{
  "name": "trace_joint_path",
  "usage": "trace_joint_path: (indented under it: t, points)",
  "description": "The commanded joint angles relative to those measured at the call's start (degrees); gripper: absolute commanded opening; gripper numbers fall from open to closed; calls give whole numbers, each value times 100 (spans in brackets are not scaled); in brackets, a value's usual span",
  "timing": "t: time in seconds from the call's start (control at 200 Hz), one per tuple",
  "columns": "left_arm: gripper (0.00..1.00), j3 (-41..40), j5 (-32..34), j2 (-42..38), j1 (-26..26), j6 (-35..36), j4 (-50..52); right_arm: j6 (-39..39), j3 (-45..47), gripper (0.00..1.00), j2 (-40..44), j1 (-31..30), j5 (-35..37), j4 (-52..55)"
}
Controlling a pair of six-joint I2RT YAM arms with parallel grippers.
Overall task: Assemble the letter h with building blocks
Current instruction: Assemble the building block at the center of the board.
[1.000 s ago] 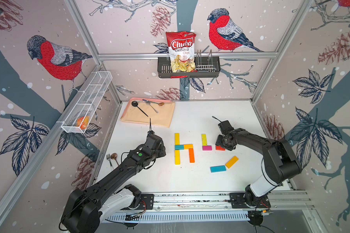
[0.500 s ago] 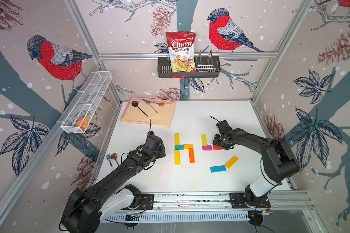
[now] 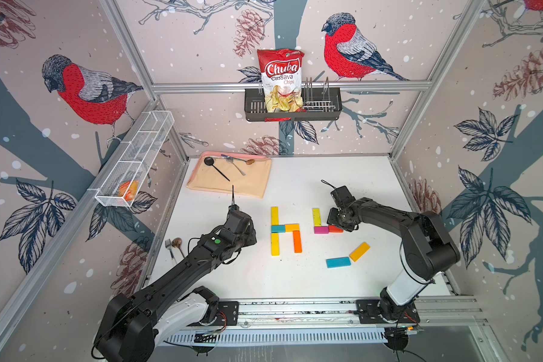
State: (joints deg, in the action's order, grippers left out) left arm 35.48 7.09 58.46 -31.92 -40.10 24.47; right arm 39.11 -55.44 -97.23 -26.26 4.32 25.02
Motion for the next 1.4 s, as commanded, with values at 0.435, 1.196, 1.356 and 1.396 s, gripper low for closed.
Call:
trace_joint_path:
  t: [0.435,1.196,1.356,1.396]
  points:
    - [54,-24,23,-19,15,27,-135,-196,-387,62,-339,-169,575,494]
    - [54,30,38,17,37,54,-122,-149,-472,57,-385,-312,850,715]
    - [54,39,38,25,51,63,-122,-141,-408,56,-329,-311,860,718]
    - [54,38,38,25,53,62,-125,-141,-398,56,-324,-309,858,702]
